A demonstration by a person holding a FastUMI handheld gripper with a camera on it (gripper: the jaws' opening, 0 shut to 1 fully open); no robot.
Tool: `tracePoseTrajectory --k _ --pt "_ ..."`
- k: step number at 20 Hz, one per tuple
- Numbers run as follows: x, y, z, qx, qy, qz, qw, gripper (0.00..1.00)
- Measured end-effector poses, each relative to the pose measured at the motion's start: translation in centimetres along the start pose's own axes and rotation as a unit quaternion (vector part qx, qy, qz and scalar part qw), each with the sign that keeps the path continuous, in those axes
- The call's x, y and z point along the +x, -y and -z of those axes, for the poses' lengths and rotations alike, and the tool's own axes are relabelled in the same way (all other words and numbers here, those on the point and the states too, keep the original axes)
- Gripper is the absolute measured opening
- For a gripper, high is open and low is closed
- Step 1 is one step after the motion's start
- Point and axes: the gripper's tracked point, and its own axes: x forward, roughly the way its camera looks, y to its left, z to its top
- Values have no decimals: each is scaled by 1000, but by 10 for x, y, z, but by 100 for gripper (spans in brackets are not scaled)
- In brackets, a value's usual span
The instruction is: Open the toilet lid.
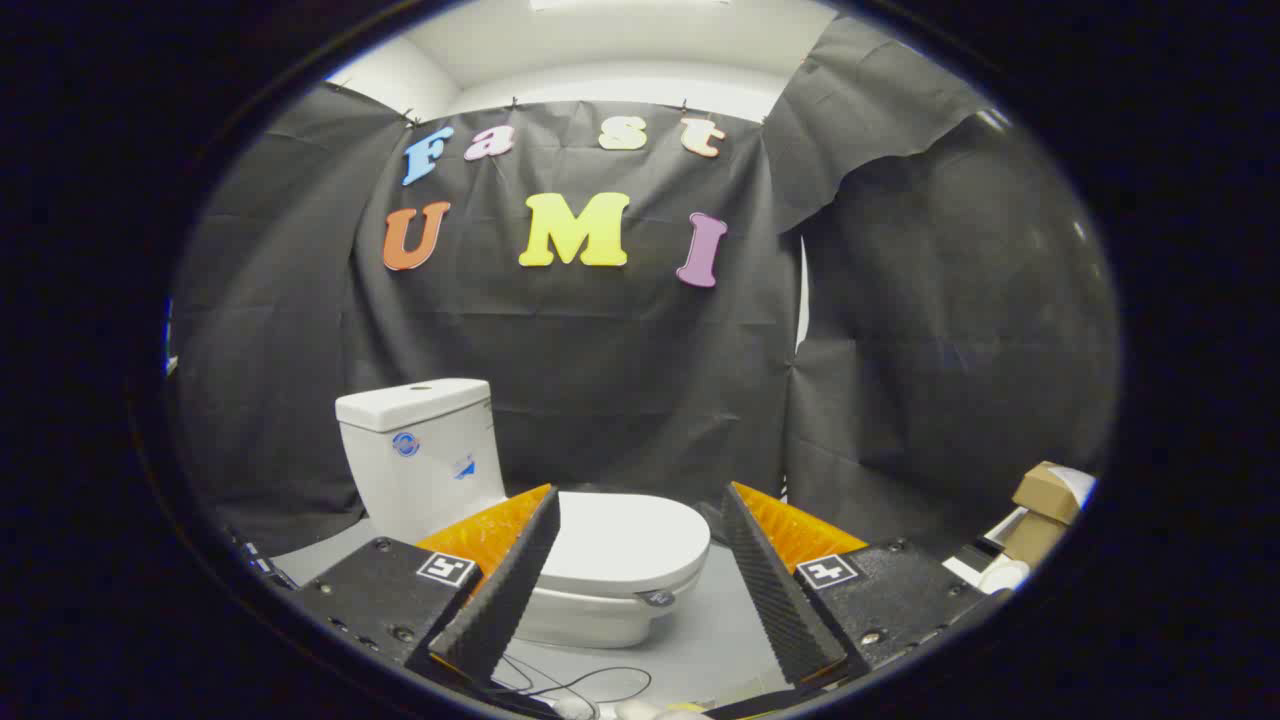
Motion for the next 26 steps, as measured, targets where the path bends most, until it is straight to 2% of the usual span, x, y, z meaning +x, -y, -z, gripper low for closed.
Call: tracePoseTrajectory --k 16,21,26 --pt "10 -6 1 5 -5 -9 1000 100" --pt "39 -2 1 16 -7 -9 1000 100" --pt "85 9 8 58 -21 -18 998 100"
